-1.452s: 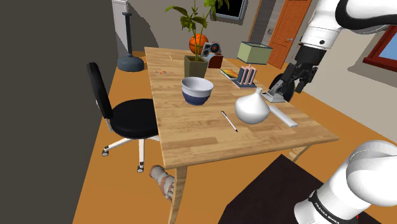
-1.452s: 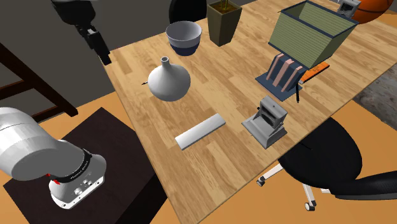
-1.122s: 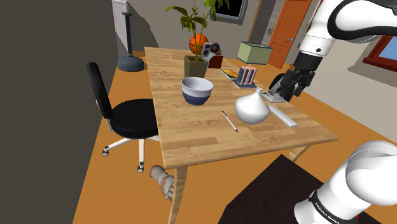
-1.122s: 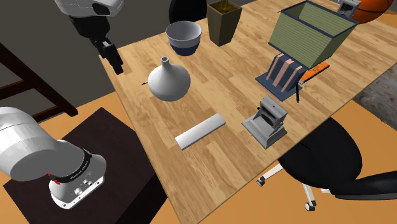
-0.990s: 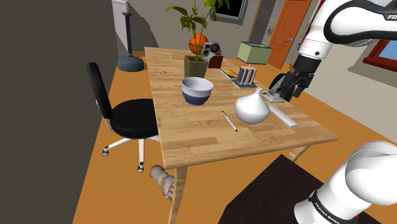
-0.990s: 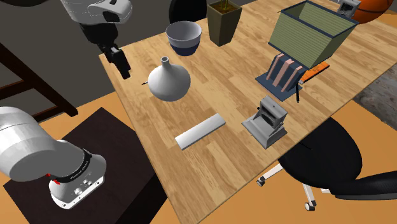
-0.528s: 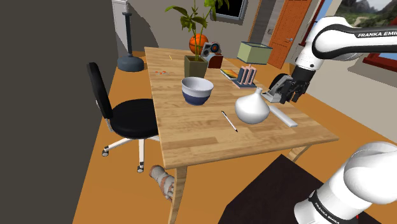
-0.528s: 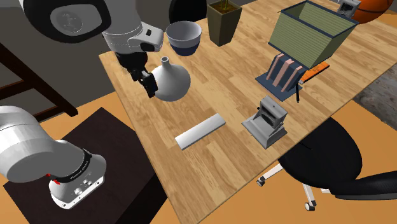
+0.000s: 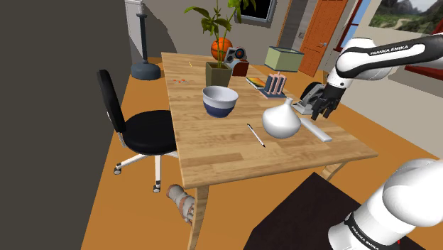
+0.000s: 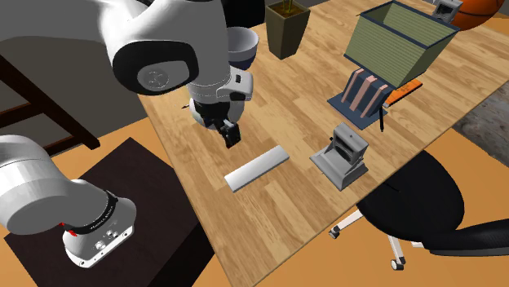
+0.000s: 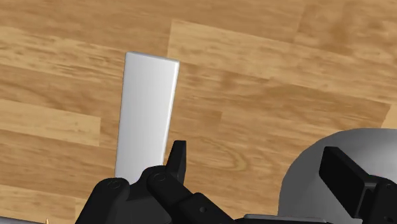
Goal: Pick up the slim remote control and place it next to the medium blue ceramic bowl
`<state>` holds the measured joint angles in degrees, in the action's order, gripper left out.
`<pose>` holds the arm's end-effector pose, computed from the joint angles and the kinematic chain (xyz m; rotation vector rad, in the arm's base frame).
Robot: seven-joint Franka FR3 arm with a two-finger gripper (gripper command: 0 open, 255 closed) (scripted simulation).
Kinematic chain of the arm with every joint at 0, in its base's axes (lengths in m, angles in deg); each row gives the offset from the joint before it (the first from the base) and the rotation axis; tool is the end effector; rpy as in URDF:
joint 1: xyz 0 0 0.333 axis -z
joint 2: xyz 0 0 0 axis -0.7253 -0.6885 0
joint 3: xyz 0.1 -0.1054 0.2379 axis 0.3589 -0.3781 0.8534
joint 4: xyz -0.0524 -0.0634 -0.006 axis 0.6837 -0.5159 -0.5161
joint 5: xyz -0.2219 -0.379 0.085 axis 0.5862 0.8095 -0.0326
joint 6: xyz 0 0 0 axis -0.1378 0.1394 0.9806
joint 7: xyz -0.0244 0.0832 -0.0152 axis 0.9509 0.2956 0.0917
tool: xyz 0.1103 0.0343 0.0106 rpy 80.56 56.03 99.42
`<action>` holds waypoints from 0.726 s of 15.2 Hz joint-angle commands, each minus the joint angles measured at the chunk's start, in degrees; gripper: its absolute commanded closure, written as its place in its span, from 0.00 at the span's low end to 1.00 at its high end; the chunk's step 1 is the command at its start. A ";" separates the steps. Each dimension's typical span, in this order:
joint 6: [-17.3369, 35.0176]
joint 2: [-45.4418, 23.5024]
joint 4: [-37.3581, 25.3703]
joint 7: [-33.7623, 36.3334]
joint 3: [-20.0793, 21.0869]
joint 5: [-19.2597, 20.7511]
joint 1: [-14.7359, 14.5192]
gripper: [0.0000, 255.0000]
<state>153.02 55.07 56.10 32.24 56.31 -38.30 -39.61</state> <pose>0.4100 -0.2635 0.3725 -3.0899 0.3271 0.0225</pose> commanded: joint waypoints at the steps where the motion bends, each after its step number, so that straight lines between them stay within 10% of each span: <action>1: 2.80 -3.44 -0.88 -2.81 -2.33 -0.23 0.16 0.00; 11: 12.46 -21.44 -8.20 -16.93 -10.30 -8.60 0.27 0.00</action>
<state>164.65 34.66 47.95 16.05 46.23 -46.22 -39.37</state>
